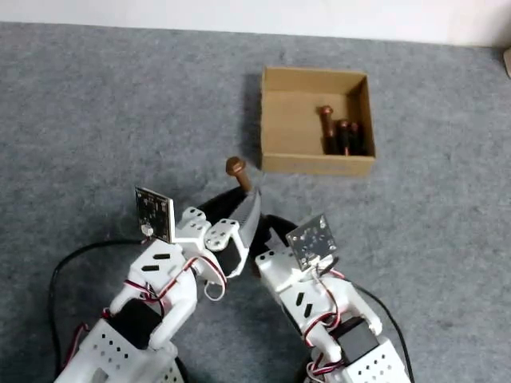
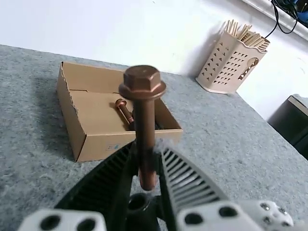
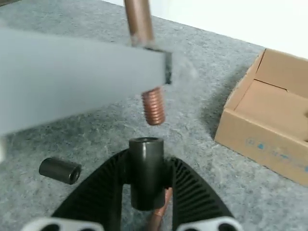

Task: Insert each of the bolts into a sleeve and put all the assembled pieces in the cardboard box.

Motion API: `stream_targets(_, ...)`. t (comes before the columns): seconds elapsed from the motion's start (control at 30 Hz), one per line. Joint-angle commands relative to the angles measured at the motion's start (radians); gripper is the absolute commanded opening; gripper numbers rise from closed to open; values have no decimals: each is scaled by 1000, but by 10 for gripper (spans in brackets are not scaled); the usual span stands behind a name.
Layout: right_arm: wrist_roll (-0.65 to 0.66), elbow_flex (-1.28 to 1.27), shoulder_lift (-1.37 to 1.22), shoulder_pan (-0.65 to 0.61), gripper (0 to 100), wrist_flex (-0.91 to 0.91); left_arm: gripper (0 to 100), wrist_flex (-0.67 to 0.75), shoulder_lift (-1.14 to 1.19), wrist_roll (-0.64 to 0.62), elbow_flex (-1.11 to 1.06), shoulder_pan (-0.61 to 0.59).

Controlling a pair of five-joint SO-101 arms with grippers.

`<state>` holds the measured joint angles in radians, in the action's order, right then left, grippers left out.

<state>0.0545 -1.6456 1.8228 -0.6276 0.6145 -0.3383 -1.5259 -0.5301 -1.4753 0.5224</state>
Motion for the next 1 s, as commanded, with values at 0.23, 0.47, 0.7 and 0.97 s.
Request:
stream_targets(0.23, 9, 47, 16, 16, 5, -1, 5, 29, -2, -3, 36, -7)
stream_targets(0.47, 8, 84, 16, 31, 5, -1, 5, 29, -8, -61, 42, -7)
stream_targets(0.7, -77, 120, 16, 107, 5, 2, 5, 29, -12, -61, 53, -5)
stream_targets(0.97, -75, 143, 16, 54, 5, 33, 5, -95, -10, -55, 196, 24)
